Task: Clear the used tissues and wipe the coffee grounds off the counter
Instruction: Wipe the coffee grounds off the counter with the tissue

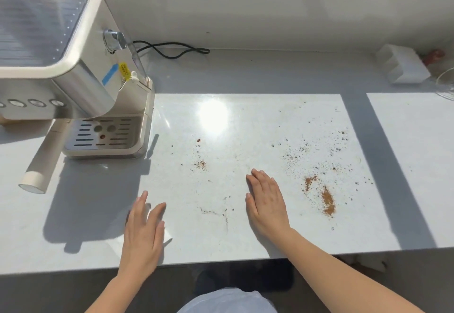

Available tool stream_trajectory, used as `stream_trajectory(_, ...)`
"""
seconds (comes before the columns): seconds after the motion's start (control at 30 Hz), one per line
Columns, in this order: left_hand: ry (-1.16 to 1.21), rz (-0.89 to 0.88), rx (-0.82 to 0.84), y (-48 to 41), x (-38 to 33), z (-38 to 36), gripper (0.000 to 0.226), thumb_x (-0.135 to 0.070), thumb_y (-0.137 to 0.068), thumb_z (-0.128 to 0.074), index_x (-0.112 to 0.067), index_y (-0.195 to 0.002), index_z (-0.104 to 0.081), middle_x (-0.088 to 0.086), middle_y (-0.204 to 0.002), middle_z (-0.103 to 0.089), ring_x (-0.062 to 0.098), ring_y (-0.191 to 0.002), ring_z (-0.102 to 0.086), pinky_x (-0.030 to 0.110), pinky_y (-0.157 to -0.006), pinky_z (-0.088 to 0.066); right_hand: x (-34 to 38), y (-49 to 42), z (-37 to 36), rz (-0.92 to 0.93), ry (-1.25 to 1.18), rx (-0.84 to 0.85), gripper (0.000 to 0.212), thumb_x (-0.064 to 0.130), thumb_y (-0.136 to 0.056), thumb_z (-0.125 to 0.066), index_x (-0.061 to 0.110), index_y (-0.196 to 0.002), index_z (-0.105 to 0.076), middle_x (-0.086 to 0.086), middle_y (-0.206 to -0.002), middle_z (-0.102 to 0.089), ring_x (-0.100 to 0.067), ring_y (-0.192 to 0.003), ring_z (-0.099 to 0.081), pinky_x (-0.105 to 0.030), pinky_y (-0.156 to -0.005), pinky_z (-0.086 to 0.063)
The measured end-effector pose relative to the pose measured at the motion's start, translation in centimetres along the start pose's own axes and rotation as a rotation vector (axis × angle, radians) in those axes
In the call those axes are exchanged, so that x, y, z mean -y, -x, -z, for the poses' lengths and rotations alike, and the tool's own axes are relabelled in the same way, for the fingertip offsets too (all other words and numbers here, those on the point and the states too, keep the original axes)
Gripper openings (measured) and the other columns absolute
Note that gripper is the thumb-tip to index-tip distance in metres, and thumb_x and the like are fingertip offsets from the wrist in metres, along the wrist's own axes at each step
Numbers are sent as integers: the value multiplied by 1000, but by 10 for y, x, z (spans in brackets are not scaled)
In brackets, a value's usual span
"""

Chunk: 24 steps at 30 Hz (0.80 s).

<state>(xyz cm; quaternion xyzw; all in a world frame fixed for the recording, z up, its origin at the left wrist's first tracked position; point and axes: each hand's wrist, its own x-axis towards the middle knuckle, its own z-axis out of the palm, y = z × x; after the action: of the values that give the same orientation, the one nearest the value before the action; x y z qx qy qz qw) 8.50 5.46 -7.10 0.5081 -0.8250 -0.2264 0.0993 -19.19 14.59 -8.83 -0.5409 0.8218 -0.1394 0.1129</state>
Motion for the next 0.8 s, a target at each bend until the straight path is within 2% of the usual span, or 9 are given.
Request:
stream_trajectory(0.1, -116, 216, -71, -3, 0, -6, 48, -39, -94, -40, -12, -134, -40, 19, -146, -25, 43, -119, -38, 58, -101, -31, -7, -4, 6, 34, 7, -36, 44, 24, -96, -40, 16, -140, -42, 1, -148, -38, -14, -138, -27, -34, -119, -8)
stream_trajectory(0.2, -164, 506, -100, -12, -5, -7, 86, -72, -83, -22, 5, -117, -43, 34, -107, -50, 46, -94, -46, 55, -87, -34, -5, -4, 6, 32, 7, -35, 44, 23, -95, -42, 17, -138, -43, 2, -147, -40, -13, -138, -26, -37, -119, -8)
stream_trajectory(0.23, -159, 545, -89, -13, -5, -7, 86, -72, -82, -29, 6, -114, -45, 35, -104, -53, 47, -95, -47, 56, -88, -34, -4, -4, 5, 27, 4, -28, 44, 24, -95, -42, 18, -138, -43, 2, -147, -39, -12, -138, -25, -36, -119, -7)
stream_trajectory(0.27, -155, 524, -102, -13, -3, -11, 76, -64, -83, -42, 4, -118, -45, 34, -110, -53, 47, -101, -46, 57, -91, -34, -4, -4, 4, 24, 3, -23, 44, 24, -95, -41, 19, -139, -42, 3, -148, -38, -12, -139, -25, -36, -119, -6)
stream_trajectory(0.33, -129, 273, -88, -11, -4, -16, 56, -42, -87, -54, -4, -127, -43, 22, -131, -46, 42, -119, -40, 54, -102, -31, -6, -5, 5, 27, 4, -19, 44, 25, -95, -40, 20, -138, -41, 4, -148, -38, -13, -139, -26, -36, -120, -5)
stream_trajectory(0.43, -84, -129, 40, -11, -14, -24, 42, -34, -91, -36, -11, -124, -48, 10, -138, -42, 31, -131, -36, 47, -110, -27, -8, -6, 6, 30, -15, -21, 43, 25, -94, -40, 20, -137, -41, 4, -147, -39, -13, -138, -27, -37, -119, -7)
stream_trajectory(0.6, -143, -160, 104, -25, -36, -32, 51, -30, -96, -24, -15, -143, -36, 3, -156, -25, 15, -145, -15, 37, -118, -8, -9, -7, 4, 27, -19, -36, 43, 23, -94, -42, 20, -136, -42, 4, -147, -39, -13, -138, -27, -37, -120, -7)
stream_trajectory(0.73, -282, -446, 225, -16, -43, -43, 55, -32, -98, -19, -13, -150, -21, 5, -159, -19, 16, -147, -8, 40, -116, -11, -8, -6, 5, 34, -17, -41, 42, 23, -94, -43, 19, -136, -43, 3, -146, -40, -14, -137, -28, -37, -119, -9)
stream_trajectory(0.8, -336, -447, 203, -27, -34, -40, 56, -34, -99, -16, -15, -152, -11, 3, -161, -10, 15, -148, -1, 40, -117, -6, -5, -6, 6, 33, -27, -48, 42, 23, -94, -42, 19, -136, -44, 3, -146, -40, -13, -137, -27, -37, -119, -9)
